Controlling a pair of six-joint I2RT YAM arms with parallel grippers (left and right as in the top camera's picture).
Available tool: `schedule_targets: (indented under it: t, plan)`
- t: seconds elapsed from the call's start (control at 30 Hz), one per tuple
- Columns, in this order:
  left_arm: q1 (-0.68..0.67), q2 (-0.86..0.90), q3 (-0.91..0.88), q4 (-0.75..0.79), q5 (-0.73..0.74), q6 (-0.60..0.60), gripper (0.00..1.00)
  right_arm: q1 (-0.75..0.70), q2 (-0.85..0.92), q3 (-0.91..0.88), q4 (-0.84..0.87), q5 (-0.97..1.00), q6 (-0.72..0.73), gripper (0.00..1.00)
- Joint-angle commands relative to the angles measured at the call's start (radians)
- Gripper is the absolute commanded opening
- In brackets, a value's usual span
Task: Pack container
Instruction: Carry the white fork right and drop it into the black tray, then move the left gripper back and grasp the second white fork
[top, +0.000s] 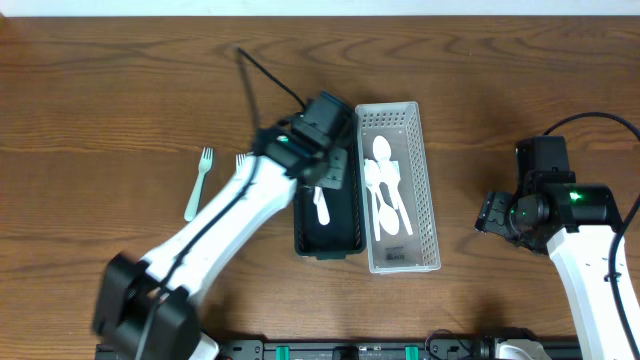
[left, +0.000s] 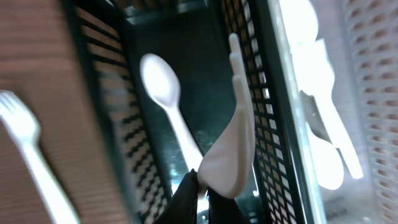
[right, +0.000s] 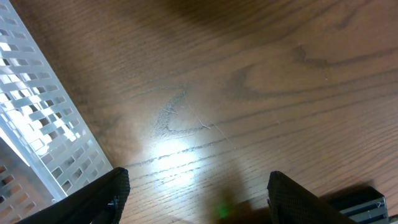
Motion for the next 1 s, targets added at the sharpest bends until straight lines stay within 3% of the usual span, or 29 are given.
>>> schedule_targets:
  t: [0.0,0.2,0.23,0.3,0.4,0.47,0.73,0.97]
  plan:
    - [-0.032,0.080,0.003,0.005,-0.003,-0.031,0.06,-0.007,0.005,0.003,-0.001,0.003,-0.010,0.74]
    - [-0.041,0.113,0.004,0.007,-0.004,-0.019,0.07,-0.007,0.005,0.003,-0.006,0.003,-0.010,0.74]
    - [-0.039,0.108,0.006,0.007,-0.004,-0.006,0.16,-0.007,0.005,0.003,-0.006,0.003,-0.010,0.74]
    - [-0.035,0.096,0.016,0.003,-0.005,0.024,0.48,-0.007,0.005,0.003,-0.006,0.003,-0.010,0.74]
    - [-0.028,0.064,0.038,-0.010,-0.008,0.056,0.58,-0.007,0.005,0.003,-0.009,0.003,-0.010,0.74]
    - [-0.013,0.034,0.060,-0.029,-0.008,0.061,0.73,-0.007,0.005,0.003,-0.010,0.003,-0.010,0.74]
    - [0.210,-0.097,0.088,-0.103,-0.011,0.076,0.76,-0.007,0.005,0.003,-0.009,0.003,-0.010,0.74]
    - [0.415,-0.014,0.073,-0.110,0.036,0.090,0.79,-0.007,0.005,0.003,-0.008,0.003,-0.010,0.75]
